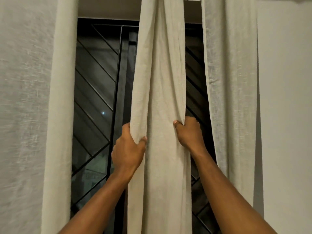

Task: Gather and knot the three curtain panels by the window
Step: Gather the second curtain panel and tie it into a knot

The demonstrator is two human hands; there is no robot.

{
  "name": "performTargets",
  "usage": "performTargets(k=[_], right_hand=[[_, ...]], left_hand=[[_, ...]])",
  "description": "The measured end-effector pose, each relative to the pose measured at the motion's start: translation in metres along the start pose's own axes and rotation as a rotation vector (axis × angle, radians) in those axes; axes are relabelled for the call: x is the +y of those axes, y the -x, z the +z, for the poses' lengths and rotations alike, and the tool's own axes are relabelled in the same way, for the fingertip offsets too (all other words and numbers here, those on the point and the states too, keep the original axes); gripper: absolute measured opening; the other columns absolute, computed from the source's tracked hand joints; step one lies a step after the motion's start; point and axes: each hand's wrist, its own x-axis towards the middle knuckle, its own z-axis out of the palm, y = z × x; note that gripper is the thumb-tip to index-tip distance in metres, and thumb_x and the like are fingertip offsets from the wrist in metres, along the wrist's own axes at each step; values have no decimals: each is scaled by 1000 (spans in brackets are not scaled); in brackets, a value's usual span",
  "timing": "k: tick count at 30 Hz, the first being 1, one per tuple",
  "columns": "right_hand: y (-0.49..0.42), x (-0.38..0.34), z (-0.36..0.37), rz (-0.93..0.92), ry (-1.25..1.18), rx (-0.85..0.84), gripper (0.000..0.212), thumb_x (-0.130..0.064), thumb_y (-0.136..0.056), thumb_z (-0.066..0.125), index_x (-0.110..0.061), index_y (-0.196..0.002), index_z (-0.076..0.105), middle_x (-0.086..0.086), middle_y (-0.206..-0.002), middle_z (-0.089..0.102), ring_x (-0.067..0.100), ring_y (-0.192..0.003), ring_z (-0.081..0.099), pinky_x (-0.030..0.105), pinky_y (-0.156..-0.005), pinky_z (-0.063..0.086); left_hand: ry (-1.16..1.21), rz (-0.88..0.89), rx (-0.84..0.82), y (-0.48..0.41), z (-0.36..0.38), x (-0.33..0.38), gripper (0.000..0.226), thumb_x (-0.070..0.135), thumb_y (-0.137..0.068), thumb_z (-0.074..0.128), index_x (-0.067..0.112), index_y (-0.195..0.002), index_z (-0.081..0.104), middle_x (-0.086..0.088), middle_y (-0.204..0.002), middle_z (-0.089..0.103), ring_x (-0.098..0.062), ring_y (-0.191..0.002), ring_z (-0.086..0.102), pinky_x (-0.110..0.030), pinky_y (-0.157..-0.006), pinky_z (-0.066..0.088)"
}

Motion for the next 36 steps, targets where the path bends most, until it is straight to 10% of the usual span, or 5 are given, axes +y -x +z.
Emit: performTargets(k=[6,14,23,30,36], right_hand=[[-1,2,12,12,-27,-40,31,-38,-92,53,-14,-110,61,7,-109,62,26,-98,59,42,-87,51],[-3,3,-3,46,-68,-141,37,-34,-91,60,-8,-117,60,9,-111,65,26,-100,62,45,-89,52],[6,4,-17,68,219,132,28,-25,-98,49,-2,-114,54,19,-112,60,37,-99,58,36,-78,46],[30,-38,28,-90,230,-83,34,-39,-96,49,-11,-110,61,10,-110,65,28,-97,61,33,-76,47],[26,-53,25,-342,93,162,68,-44,-92,53,-27,-149,20,0,-146,39,19,-123,49,36,-91,47]], left_hand=[[-50,117,-68,17,12,13,26,38,-85,63,23,-86,41,5,-83,56,-20,-76,58,-42,-66,53],[-35,72,-164,7,18,3,16,29,-90,57,22,-103,52,-2,-101,65,-27,-91,62,-38,-75,52],[-216,-75,168,-10,-28,-36,20,27,-92,56,10,-96,66,-16,-91,68,-39,-83,63,-34,-62,41],[198,161,-190,41,7,8,69,44,-85,62,33,-141,25,22,-128,38,2,-113,42,-25,-91,41],[295,191,-190,29,11,28,104,48,-77,68,49,-143,-12,8,-156,17,-14,-133,37,-36,-100,42]])
